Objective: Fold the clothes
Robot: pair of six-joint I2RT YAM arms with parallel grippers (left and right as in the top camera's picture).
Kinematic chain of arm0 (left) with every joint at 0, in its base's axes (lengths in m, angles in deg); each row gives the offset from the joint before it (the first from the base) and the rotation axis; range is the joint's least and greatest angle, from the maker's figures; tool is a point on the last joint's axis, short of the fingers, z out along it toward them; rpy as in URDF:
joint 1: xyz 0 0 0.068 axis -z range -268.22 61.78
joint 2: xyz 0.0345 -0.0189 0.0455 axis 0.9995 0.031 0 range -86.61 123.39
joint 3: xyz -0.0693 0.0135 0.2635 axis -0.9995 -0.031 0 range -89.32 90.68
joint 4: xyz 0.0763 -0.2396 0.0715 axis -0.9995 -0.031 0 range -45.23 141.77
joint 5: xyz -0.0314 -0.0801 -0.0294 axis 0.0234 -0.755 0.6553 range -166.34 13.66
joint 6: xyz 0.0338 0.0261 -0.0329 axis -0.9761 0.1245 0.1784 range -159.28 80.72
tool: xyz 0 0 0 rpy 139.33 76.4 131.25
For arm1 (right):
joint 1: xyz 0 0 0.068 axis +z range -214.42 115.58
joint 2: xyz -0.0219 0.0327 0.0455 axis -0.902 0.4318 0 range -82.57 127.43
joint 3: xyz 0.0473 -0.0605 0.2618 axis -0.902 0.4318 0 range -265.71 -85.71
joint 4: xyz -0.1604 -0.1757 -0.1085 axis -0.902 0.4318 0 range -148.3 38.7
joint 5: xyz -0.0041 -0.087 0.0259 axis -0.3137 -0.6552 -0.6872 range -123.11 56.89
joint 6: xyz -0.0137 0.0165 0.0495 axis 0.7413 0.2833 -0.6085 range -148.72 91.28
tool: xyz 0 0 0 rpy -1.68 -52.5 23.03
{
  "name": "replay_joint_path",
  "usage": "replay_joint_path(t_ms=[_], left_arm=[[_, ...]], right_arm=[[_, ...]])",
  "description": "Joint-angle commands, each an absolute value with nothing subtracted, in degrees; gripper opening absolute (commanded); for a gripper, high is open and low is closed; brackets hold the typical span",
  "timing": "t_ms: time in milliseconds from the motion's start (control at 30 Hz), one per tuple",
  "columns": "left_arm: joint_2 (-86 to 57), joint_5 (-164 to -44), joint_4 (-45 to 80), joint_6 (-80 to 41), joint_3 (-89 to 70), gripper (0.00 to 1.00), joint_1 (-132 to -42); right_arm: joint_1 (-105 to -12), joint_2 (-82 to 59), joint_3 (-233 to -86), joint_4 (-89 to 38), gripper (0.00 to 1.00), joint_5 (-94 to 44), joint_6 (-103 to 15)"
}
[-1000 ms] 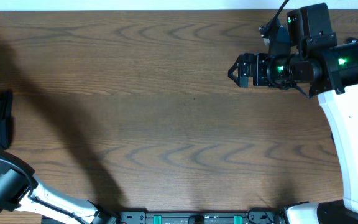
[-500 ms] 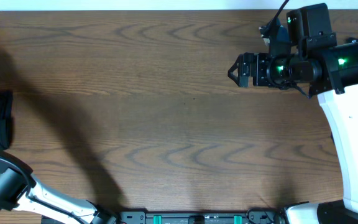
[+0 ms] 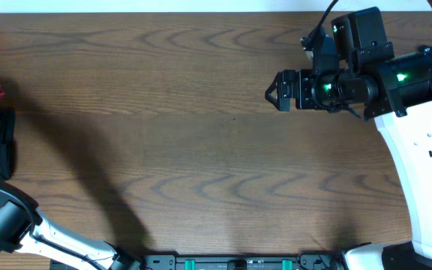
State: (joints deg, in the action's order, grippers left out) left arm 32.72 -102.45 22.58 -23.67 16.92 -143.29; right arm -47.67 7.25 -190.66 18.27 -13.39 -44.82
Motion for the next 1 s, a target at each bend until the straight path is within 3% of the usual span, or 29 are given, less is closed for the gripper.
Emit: replay_joint_path(t_ms=[0,200,467,967], left_arm=[[32.9,-100.7,22.4,-20.1,18.8,0.06,-143.9],[32.9,-110.2,24.0,-31.2,18.8,0.06,-142.6],[32.8,-108.7,22.6,-47.0,19.0,0.06,-140.7],[32.8,-94.7,23.7,-50.0,20.1,0.06,-141.6]], right_arm=[[-47.1,6.2,-191.0,18.6,0.99,-13.1,-45.4],[-47.1,6.2,-191.0,18.2,0.99,-13.1,-44.7],[-47.1,6.2,-191.0,16.8,0.99,-13.1,-44.7],[-47.1,6.2,-191.0,15.1,0.99,-13.2,-43.8]])
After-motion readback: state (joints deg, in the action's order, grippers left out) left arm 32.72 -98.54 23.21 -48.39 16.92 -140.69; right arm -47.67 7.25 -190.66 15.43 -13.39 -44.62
